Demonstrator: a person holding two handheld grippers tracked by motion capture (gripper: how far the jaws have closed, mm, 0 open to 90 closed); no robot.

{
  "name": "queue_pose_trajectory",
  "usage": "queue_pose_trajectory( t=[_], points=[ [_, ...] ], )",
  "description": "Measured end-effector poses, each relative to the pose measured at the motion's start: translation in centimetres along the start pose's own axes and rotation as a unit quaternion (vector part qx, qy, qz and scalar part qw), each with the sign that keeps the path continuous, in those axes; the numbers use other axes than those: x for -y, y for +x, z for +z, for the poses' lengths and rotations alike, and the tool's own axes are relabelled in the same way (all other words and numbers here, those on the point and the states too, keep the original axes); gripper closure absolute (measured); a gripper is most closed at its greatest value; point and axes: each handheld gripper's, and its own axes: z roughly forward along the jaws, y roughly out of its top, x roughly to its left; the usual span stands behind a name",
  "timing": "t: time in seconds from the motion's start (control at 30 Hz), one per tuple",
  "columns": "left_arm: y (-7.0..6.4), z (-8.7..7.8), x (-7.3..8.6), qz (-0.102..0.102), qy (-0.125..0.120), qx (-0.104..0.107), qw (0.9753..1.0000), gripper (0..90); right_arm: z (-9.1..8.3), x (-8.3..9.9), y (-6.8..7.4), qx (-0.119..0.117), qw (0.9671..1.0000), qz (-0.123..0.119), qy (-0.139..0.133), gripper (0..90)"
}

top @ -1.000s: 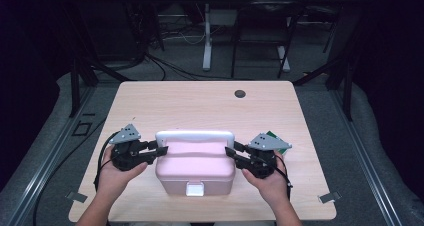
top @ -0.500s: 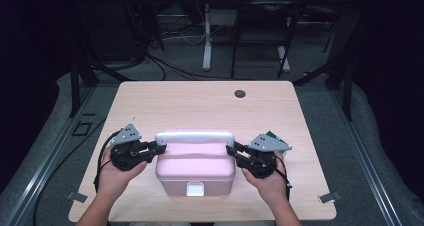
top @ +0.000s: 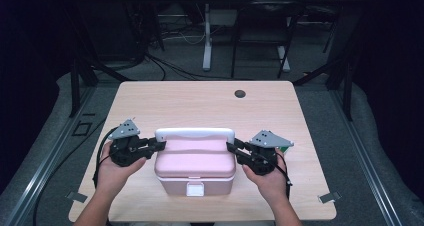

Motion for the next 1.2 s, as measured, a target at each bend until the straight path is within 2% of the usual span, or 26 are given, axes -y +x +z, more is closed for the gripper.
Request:
queue_pose_trajectory(
  t=[0.13,0.27,0.47,0.63,0.93,1.2],
  points=[
    [0.0,-0.4,-0.1,-0.004,-0.012,0.001,0.9999,69.5,0.1,-0.3,0.0,0.001,0.9999,0.010,-0.008,74.3],
    [-0.2,-1.3,-0.2,0.001,-0.009,-0.005,0.9999,67.0,0.0,-0.6,-0.2,-0.004,0.9998,0.019,-0.004,74.3],
    [-0.2,-3.3,0.2,0.002,-0.013,-0.009,0.9999,70.0,0.1,-0.7,-0.4,-0.006,0.9996,0.027,-0.004,74.3],
    [-0.5,-4.4,1.1,0.004,-0.011,-0.002,0.9999,74.5,0.1,-0.8,-0.4,-0.007,0.9995,0.030,-0.007,74.3],
    [-1.1,-4.1,3.2,0.002,0.014,0.016,0.9998,85.5,0.1,-1.0,-0.6,-0.010,0.9993,0.035,-0.003,74.3],
    [-1.2,-3.7,4.3,-0.003,0.027,0.031,0.9991,89.3,0.2,-1.1,-0.6,-0.009,0.9991,0.040,-0.010,74.3]
  ],
)
